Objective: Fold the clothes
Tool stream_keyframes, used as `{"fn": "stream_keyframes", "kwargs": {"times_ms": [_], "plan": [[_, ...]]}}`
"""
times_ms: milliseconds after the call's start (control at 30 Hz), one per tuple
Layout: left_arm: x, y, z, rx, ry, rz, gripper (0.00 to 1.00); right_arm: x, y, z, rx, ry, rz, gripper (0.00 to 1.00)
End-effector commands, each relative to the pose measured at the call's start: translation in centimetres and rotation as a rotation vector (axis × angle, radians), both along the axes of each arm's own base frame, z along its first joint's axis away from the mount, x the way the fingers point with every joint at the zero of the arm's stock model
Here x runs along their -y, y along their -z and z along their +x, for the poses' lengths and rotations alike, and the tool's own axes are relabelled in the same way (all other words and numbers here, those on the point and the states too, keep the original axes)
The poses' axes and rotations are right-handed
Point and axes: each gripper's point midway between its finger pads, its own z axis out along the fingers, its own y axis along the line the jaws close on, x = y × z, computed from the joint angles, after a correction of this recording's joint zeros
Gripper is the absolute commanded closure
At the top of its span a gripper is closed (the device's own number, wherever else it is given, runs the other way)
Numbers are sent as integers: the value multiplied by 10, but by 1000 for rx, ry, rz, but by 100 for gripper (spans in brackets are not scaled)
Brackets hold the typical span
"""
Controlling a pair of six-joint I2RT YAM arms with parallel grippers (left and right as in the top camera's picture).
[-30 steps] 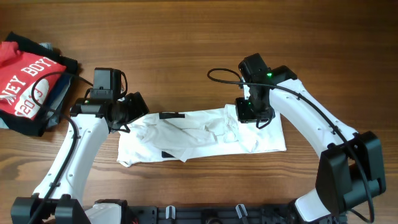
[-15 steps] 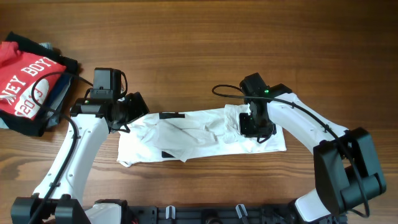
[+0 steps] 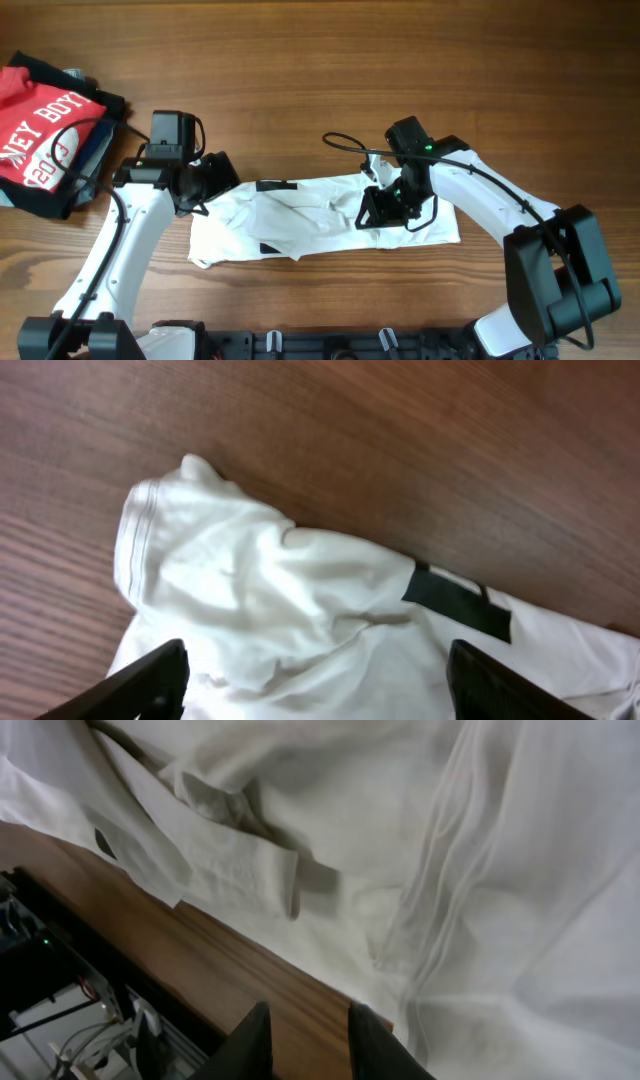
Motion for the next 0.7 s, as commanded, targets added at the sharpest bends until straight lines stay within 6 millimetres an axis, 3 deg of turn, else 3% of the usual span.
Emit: {"fn": "stream_keyframes", "kwargs": {"times_ms": [0, 133, 233, 400, 567, 667], "plan": [[-5, -4, -8, -27, -9, 23, 14, 16, -17, 23, 112, 31, -131, 76], [-13, 1, -22, -86, -18, 67, 11, 68, -24, 37, 182, 241, -436, 75], [-11, 6, -27, -115, -14, 52, 11, 73, -18, 29, 149, 230, -459, 71], [6, 31, -38, -166, 8, -41, 16, 79, 12, 13, 84, 219, -492, 71], [15, 61, -49, -245, 17, -91, 31, 80, 33, 11, 56, 244, -505, 73], [15, 74, -44, -258, 15, -90, 44, 79, 48, 11, 28, 235, -517, 84]]}}
